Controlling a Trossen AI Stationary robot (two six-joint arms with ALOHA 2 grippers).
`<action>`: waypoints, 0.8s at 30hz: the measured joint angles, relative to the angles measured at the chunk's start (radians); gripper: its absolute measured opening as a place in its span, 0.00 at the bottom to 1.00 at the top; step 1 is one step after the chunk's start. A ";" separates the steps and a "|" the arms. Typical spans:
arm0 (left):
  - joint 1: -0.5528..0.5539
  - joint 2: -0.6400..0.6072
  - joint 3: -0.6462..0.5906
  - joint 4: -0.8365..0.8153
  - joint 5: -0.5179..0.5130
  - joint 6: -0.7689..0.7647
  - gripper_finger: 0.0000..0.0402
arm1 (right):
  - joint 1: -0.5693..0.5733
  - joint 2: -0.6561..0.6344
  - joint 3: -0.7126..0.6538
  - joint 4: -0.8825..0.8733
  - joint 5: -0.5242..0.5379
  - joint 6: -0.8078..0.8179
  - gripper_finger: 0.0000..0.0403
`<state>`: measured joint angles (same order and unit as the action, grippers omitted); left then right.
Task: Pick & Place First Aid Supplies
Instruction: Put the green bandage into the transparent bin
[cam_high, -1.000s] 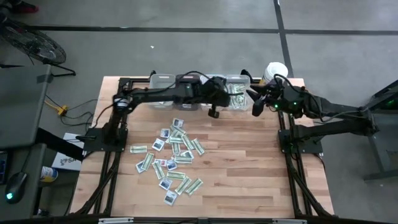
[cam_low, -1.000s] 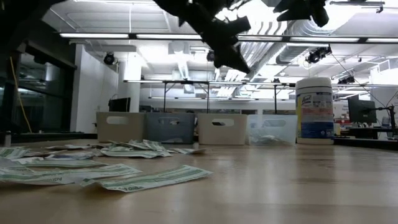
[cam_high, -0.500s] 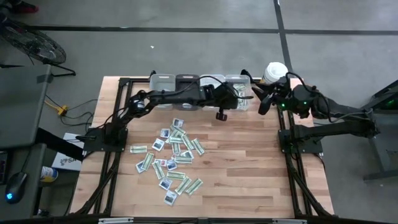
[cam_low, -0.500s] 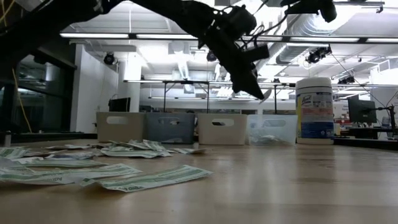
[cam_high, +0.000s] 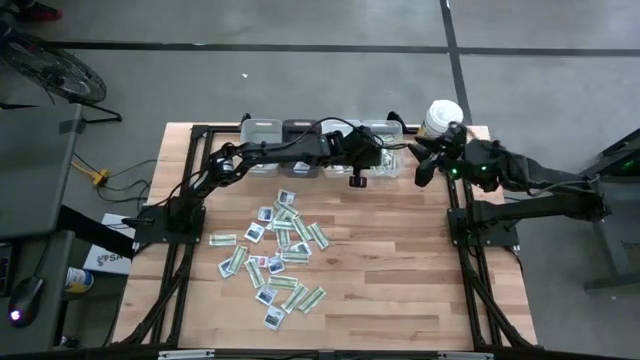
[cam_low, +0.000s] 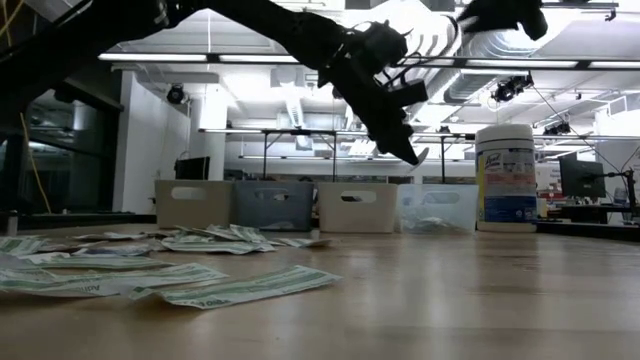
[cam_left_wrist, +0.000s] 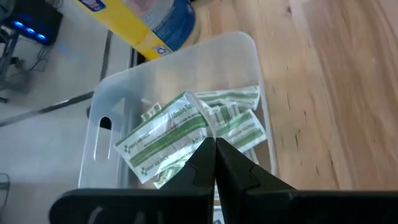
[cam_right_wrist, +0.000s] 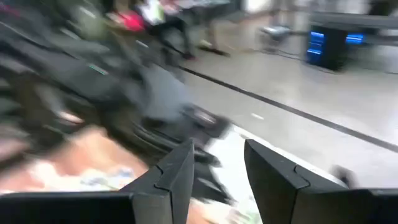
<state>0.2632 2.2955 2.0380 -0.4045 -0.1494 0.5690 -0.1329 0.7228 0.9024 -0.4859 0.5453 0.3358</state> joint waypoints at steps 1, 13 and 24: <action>-0.001 0.000 -0.001 -0.005 0.009 0.014 0.00 | 0.000 0.003 0.000 -0.052 0.039 -0.005 0.34; -0.001 -0.026 0.028 -0.083 0.241 0.127 0.00 | -0.001 0.053 0.000 -0.323 -0.069 -0.585 0.34; -0.009 -0.033 0.309 -0.412 0.480 0.297 0.00 | -0.001 0.197 0.000 -0.324 -0.152 -0.761 0.34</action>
<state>0.2540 2.2627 2.3471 -0.8167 0.3306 0.8655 -0.1335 0.9193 0.9020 -0.8101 0.3932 -0.4254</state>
